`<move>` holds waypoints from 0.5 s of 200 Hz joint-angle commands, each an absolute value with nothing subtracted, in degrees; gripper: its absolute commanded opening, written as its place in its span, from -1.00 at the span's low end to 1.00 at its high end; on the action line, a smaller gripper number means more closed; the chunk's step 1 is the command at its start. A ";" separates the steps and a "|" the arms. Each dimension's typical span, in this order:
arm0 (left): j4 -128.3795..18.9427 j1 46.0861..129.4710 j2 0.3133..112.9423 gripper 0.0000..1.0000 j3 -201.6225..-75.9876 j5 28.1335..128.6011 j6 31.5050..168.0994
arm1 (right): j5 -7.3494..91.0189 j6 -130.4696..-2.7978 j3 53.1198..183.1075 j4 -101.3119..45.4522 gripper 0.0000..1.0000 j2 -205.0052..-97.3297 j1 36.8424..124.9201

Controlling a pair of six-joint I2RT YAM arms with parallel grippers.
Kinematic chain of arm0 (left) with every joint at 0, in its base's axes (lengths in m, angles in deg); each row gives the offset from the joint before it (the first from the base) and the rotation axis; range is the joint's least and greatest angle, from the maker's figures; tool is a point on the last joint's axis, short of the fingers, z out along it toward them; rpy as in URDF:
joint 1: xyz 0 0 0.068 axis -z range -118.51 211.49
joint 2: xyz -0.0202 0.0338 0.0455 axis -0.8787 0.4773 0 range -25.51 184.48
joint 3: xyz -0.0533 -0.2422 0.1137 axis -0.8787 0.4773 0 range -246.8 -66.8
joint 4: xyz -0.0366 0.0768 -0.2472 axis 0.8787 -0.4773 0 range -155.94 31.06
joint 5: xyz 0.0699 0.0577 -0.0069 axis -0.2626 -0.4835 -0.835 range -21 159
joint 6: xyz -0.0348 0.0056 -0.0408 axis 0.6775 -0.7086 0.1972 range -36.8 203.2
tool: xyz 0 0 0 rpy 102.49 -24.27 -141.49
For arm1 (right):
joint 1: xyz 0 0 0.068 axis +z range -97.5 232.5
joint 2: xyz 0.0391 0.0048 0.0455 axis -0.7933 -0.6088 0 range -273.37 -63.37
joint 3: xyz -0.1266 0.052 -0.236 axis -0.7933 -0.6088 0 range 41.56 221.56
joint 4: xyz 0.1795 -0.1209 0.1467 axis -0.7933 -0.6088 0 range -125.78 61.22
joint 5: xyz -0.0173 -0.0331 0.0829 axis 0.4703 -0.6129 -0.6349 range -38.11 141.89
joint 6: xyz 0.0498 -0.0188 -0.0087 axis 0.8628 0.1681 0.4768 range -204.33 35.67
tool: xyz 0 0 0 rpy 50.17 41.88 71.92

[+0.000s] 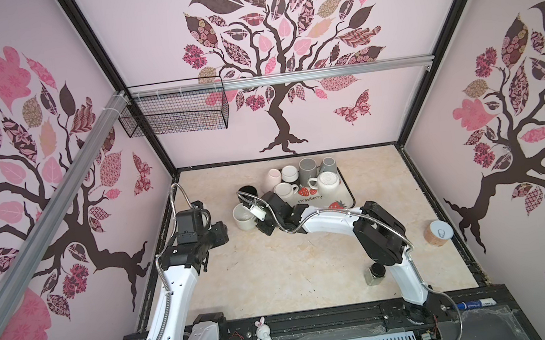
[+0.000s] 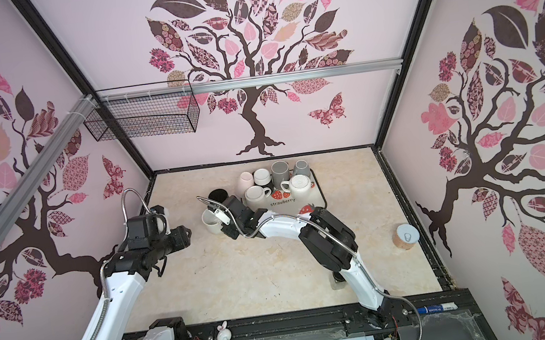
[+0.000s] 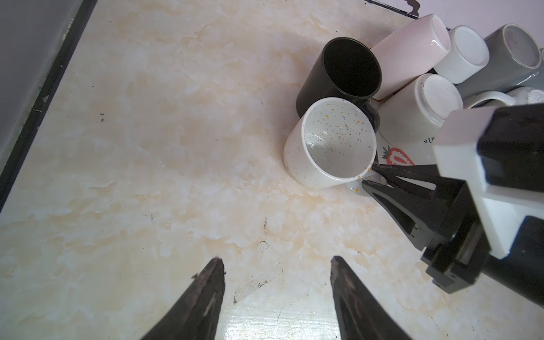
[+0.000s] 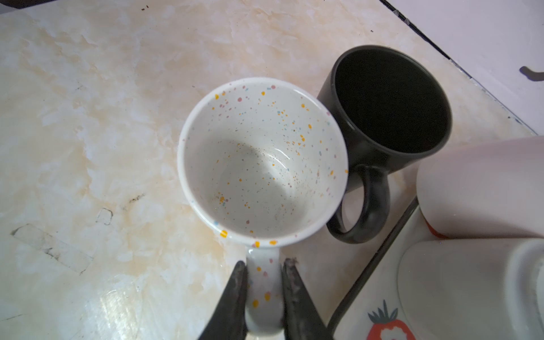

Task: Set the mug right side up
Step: 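Open the right gripper and lift it off the mug handle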

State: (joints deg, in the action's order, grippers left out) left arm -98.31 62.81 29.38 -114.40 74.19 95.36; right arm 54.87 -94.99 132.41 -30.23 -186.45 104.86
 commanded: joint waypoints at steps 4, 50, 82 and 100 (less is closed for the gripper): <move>-96.33 63.03 28.52 0.20 -112.05 76.78 94.30 | 58.36 -96.55 134.41 -30.46 -0.35 -185.80 104.60; -94.96 63.08 29.52 0.21 -111.57 79.32 94.28 | 58.16 -95.88 131.87 -29.92 -0.20 -182.46 104.55; -94.53 63.58 31.53 0.18 -111.97 82.40 94.94 | 56.22 -92.99 127.88 -28.65 -0.15 -177.36 103.72; -94.48 66.23 32.65 0.16 -112.45 81.54 95.78 | 52.30 -89.96 124.81 -27.90 -0.14 -173.52 101.92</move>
